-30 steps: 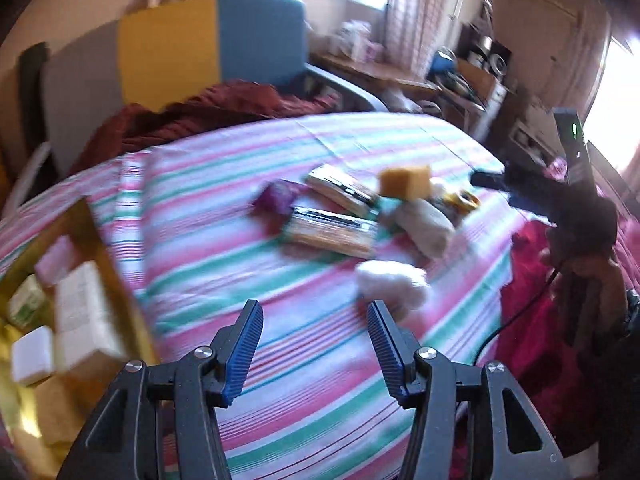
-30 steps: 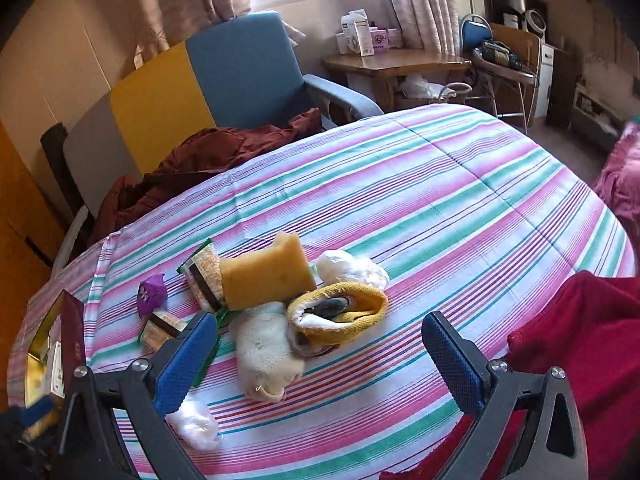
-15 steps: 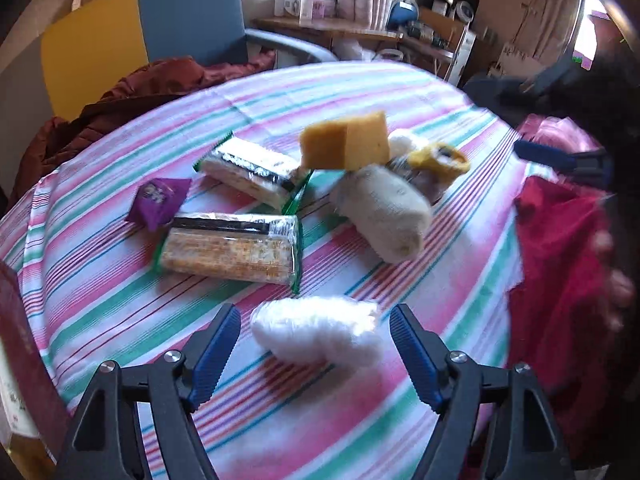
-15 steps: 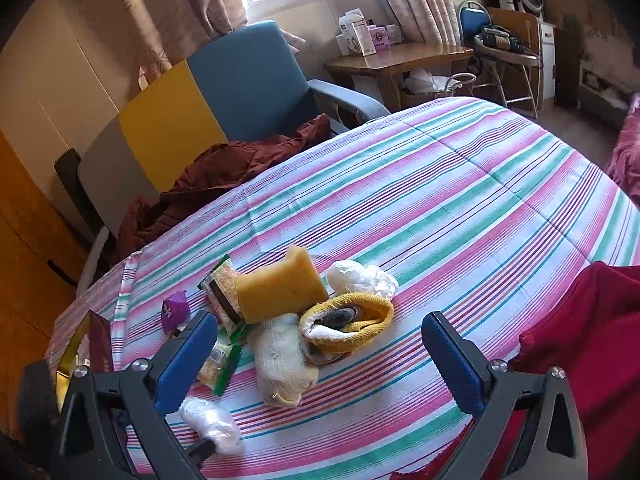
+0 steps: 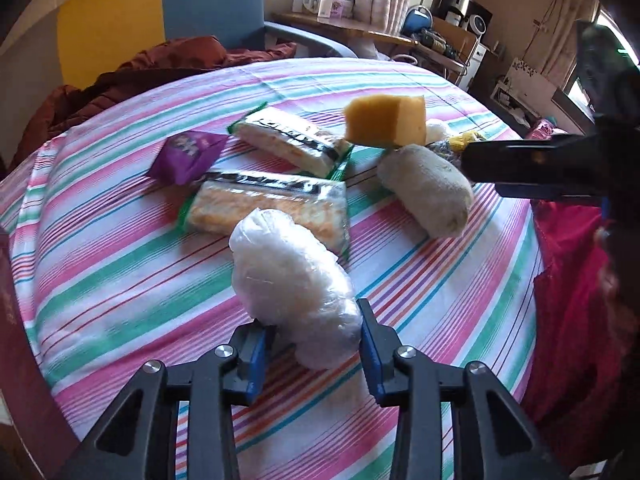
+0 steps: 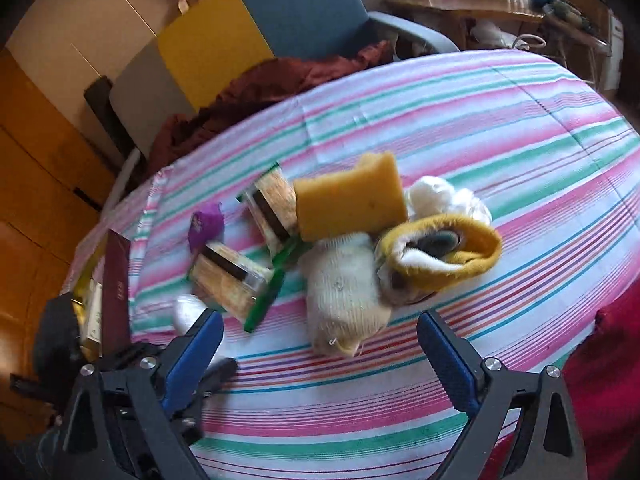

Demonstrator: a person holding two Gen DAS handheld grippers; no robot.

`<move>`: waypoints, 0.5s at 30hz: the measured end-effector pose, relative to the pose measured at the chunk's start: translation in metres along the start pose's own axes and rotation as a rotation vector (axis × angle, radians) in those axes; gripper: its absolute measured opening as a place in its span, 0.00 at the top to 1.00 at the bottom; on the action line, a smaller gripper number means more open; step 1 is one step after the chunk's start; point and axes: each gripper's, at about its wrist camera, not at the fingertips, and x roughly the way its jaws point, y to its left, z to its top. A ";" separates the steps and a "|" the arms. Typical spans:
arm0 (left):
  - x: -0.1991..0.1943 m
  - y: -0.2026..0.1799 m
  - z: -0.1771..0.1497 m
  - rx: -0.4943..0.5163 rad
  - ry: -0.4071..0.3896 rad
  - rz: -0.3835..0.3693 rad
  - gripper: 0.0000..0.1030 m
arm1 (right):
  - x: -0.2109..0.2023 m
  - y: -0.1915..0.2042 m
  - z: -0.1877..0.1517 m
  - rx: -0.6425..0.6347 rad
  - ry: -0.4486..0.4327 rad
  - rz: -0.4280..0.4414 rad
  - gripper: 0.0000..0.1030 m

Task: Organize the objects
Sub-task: 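Grasp the white plastic bag with left while right grasps the knit sock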

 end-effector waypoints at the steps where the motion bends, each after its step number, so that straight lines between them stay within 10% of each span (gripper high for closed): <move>1: -0.004 0.002 -0.005 0.000 -0.013 0.002 0.62 | 0.003 -0.002 0.000 0.011 0.006 0.000 0.04; 15: -0.007 0.019 -0.019 -0.056 -0.056 -0.053 0.61 | 0.046 -0.003 0.004 0.028 0.000 -0.055 0.11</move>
